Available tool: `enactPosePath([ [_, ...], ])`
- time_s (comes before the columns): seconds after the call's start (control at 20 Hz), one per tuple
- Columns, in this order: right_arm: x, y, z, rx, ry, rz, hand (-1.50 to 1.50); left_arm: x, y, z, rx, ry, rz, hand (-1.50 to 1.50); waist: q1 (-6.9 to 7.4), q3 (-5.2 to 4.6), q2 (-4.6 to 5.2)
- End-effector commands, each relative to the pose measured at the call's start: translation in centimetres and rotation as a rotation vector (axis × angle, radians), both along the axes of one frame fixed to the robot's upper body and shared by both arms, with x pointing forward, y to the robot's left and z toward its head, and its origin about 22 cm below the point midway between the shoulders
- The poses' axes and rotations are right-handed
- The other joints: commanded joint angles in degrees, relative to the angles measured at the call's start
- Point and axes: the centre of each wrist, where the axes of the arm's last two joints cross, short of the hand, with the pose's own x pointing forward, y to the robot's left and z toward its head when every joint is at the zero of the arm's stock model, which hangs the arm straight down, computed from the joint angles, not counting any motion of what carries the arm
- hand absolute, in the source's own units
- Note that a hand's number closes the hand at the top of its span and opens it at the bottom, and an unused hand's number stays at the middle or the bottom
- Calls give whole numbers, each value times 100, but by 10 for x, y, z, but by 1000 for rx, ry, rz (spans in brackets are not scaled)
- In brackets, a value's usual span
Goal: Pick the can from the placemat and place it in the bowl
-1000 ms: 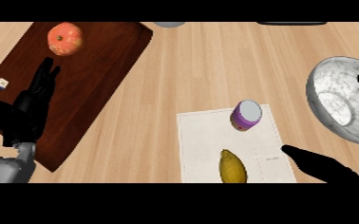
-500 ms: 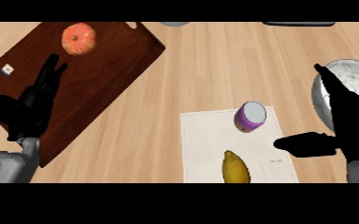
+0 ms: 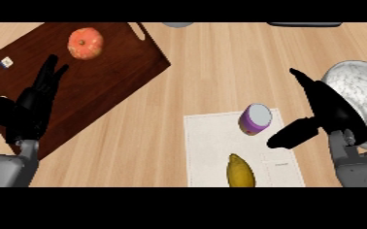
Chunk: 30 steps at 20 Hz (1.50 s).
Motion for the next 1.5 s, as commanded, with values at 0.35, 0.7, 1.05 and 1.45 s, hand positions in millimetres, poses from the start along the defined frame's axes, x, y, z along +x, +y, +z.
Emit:
enactPosePath([
  [0.35, 25, 34, -15, -213, 185, -33, -150, 0, -2, -2, -4, -3, 9, 0, -47, 7, -14],
  [0.7, 29, 46, -24, -255, 164, -28, -150, -10, 14, -12, -15, 22, 15, 0, -77, 10, -27],
  [1.05, 32, 64, -51, -207, 262, -23, -150, -7, 8, -13, 2, 5, 23, 0, -80, 10, -26],
  [1.45, 22, 78, -77, -198, 232, -43, -150, 6, -6, -9, -5, 10, 3, 0, -114, 12, -13],
])
